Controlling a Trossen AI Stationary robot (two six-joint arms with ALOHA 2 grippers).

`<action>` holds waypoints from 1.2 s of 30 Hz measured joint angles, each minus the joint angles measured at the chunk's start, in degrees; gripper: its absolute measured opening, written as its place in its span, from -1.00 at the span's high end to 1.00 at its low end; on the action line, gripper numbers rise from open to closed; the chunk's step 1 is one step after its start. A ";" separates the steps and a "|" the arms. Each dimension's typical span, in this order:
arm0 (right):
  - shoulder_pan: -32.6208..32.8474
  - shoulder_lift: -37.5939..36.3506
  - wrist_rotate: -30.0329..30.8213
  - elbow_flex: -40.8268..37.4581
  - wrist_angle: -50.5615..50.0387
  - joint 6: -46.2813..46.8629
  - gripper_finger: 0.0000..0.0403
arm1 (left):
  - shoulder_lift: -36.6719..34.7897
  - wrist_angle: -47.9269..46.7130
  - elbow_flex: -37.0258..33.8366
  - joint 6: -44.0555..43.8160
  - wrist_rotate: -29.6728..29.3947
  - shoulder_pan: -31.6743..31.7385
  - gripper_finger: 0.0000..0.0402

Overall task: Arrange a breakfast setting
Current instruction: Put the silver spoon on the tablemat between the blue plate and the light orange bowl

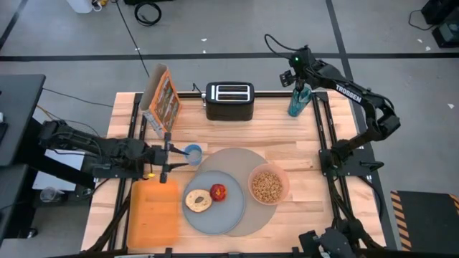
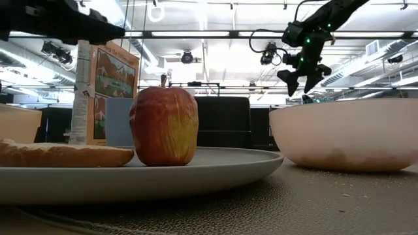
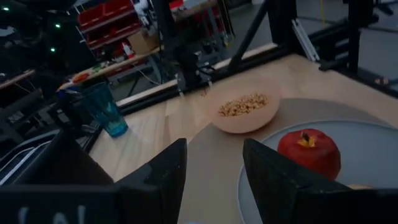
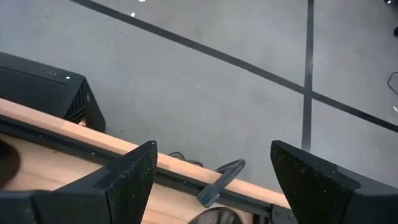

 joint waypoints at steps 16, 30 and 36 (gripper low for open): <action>-1.04 -4.41 -1.51 -9.21 6.18 3.12 -0.54 | -8.50 -2.42 -2.09 -2.31 -0.16 0.01 0.17; -1.04 -10.41 -2.87 -20.24 16.59 4.14 -0.52 | -8.50 -1.30 -2.09 -1.80 -0.16 -0.01 0.17; -1.04 -10.41 -3.39 -22.02 18.25 4.28 -0.40 | -8.47 -1.30 -2.09 -2.16 -0.15 -0.01 0.17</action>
